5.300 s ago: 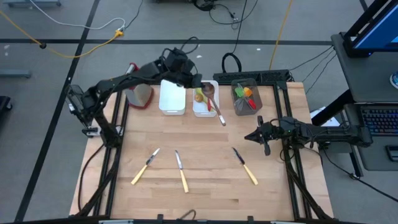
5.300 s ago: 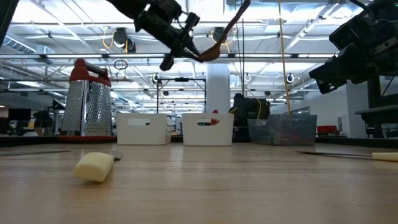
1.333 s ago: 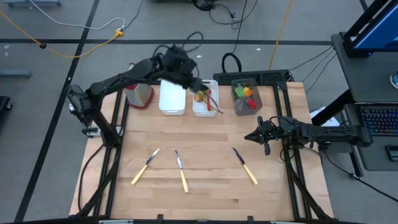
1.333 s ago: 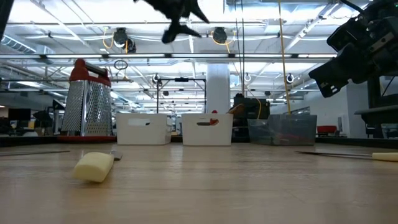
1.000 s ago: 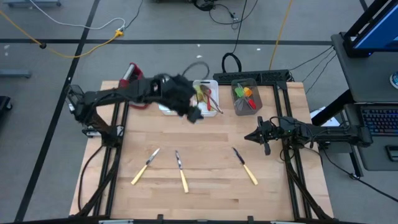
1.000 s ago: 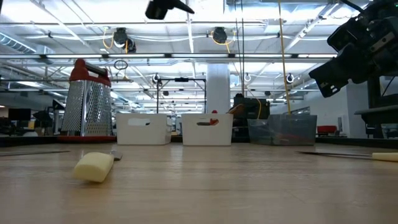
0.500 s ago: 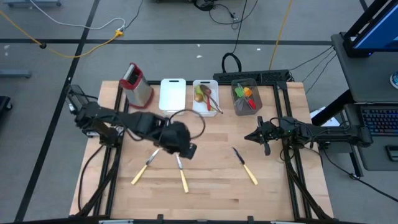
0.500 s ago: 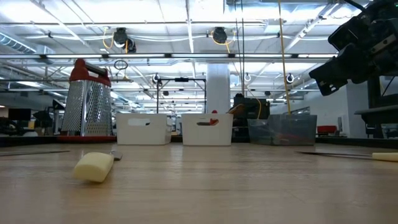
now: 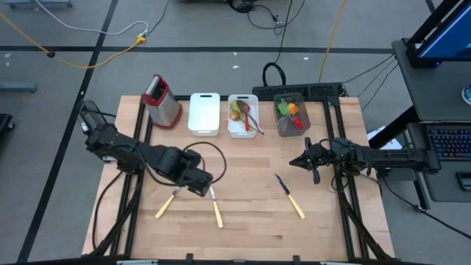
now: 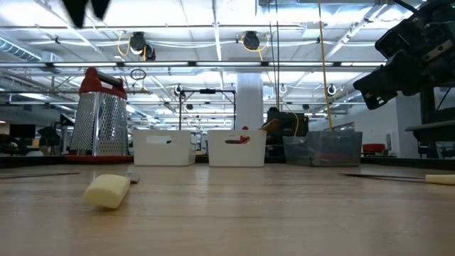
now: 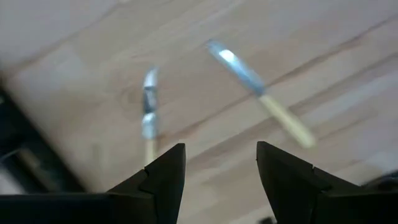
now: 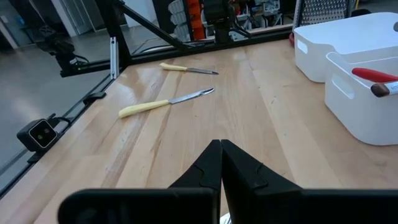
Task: Pick & Place Kitchen Items
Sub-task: Put the yellow table knife into the left white bin
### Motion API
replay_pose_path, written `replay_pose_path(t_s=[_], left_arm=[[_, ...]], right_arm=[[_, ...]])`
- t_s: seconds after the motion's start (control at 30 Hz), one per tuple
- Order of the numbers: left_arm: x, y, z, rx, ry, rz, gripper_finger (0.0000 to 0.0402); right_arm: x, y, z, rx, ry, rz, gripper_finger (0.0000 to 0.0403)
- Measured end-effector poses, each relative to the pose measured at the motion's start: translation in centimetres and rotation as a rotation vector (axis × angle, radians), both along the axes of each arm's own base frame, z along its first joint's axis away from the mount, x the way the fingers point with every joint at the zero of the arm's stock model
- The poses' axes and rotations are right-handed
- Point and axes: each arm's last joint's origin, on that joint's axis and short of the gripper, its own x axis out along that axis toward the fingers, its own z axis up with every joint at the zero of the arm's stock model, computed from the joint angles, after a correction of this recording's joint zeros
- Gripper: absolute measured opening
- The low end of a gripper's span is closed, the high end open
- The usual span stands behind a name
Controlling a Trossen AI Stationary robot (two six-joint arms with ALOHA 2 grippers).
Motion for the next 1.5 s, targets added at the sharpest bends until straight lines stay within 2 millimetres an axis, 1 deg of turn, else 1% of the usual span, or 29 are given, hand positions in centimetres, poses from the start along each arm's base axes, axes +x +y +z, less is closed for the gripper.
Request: replay_pose_path(t_s=[0.1, 0.2, 0.3, 0.47, 0.67, 0.77, 1.07, 1.2, 1.37, 1.5], left_arm=[[-0.6, 0.2, -1.7, 0.018, 0.091, -0.031, 0.0202], [-1.2, 0.3, -3.5, -0.013, 0.158, -0.042, 0.0202], [-2.4, 0.4, -5.4, -0.026, 0.272, -0.072, 0.0202], [-4.0, 0.4, -8.3, -0.056, 0.382, -0.085, 0.0202], [-4.9, 0.4, -10.9, -0.094, 0.29, -0.086, 0.0202], [-5.7, 0.2, -11.7, -0.108, 0.245, -0.093, 0.0202], [-8.7, -0.3, -13.5, -0.14, 0.246, -0.064, 0.0202], [-9.0, -0.9, -14.6, -0.178, 0.176, -0.055, 0.0202], [-9.5, -1.2, -16.3, -0.194, 0.143, -0.04, 0.0202], [-9.9, -1.2, -17.0, -0.174, 0.145, -0.021, 0.0202]], right_arm=[[0.0, 0.0, 0.0, 0.0, -0.001, 0.0, 0.0], [0.0, 0.0, 0.0, 0.0, -0.001, 0.0, 0.0], [0.0, 0.0, 0.0, -0.001, -0.005, 0.0, 0.0], [0.0, 0.0, 0.0, 0.0, -0.005, -0.002, 0.0], [0.0, 0.0, 0.1, 0.001, -0.007, -0.004, 0.0], [0.0, 0.0, 0.1, 0.002, -0.007, -0.004, 0.0], [0.0, 0.0, 0.1, 0.035, -0.003, -0.011, 0.0], [0.0, 0.0, 0.1, 0.052, -0.001, -0.014, 0.0], [0.0, 0.0, 0.1, 0.042, -0.001, -0.013, 0.0], [0.0, 0.0, 0.1, 0.021, -0.004, -0.01, 0.0]])
